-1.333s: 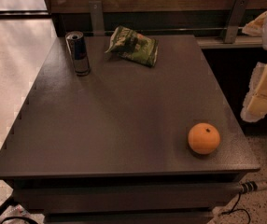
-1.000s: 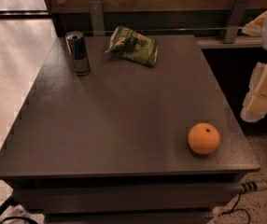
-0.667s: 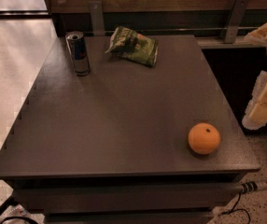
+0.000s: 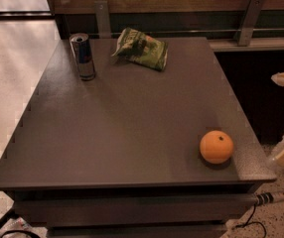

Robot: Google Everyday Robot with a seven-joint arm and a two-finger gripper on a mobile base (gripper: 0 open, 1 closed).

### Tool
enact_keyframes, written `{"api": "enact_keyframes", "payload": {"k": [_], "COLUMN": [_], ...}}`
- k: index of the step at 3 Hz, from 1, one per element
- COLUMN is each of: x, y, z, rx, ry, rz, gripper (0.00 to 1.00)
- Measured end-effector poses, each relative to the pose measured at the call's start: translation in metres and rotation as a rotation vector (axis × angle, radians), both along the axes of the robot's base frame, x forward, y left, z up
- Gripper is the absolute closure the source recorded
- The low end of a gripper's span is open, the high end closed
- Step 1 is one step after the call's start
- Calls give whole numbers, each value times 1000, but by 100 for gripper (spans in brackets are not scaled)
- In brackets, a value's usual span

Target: Move orange near green jalapeno chip bag

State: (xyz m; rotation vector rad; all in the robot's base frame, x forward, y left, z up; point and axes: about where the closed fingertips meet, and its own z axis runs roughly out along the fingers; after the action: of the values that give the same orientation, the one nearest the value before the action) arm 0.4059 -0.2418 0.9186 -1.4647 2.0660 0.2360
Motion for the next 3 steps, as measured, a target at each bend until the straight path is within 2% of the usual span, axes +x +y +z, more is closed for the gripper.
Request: {"api": "enact_keyframes", "payload": {"k": [2, 3], "x": [-8, -4], "y": [15, 25], "z": [-41, -56], "rx": [276, 376], "ry": [-75, -104], "rz": [15, 33], "gripper": [0, 0]}}
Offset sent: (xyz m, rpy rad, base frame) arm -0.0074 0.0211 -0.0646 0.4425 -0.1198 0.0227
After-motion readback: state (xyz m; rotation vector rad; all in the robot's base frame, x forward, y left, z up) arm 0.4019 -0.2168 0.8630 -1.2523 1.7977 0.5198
